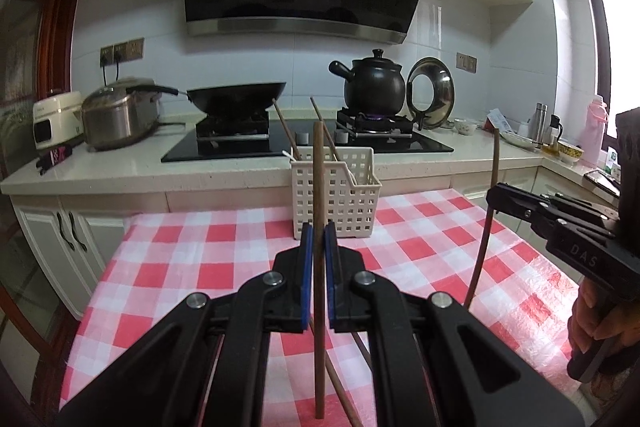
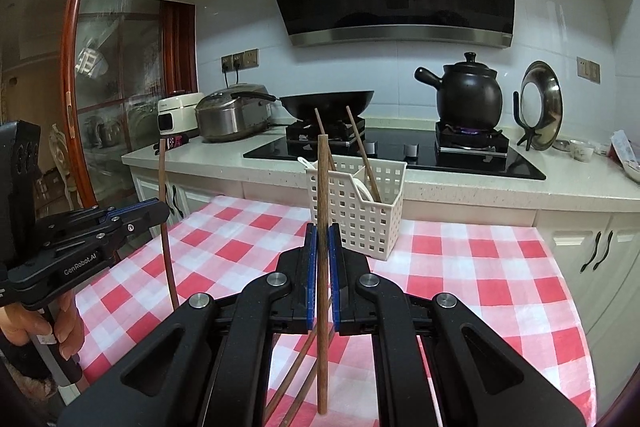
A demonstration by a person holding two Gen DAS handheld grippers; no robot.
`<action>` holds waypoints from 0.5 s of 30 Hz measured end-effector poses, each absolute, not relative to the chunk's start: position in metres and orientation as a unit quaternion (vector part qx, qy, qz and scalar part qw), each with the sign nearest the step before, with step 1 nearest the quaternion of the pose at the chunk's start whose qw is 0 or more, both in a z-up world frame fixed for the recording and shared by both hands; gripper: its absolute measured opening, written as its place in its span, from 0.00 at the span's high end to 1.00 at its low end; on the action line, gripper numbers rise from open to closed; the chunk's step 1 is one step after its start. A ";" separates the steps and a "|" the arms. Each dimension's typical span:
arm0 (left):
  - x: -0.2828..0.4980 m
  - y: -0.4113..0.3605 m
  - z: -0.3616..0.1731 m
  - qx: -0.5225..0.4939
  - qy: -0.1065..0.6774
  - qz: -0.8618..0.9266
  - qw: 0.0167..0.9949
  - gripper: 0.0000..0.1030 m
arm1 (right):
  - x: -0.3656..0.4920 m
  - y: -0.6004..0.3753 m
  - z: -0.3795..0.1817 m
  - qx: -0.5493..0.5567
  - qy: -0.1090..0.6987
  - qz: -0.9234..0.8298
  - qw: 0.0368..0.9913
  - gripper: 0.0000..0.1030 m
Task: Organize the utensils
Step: 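Lift both chopsticks upright and carry them above the white caddy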
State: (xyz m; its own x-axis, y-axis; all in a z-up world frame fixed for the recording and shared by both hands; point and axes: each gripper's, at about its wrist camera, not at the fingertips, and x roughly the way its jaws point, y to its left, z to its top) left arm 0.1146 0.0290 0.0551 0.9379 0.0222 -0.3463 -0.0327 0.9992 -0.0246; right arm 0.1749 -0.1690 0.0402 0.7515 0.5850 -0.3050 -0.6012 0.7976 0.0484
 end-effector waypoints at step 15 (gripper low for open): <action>0.134 0.039 0.063 -0.015 0.131 0.010 0.991 0.94 | 0.189 -0.171 0.056 -0.018 0.135 0.307 0.942 0.94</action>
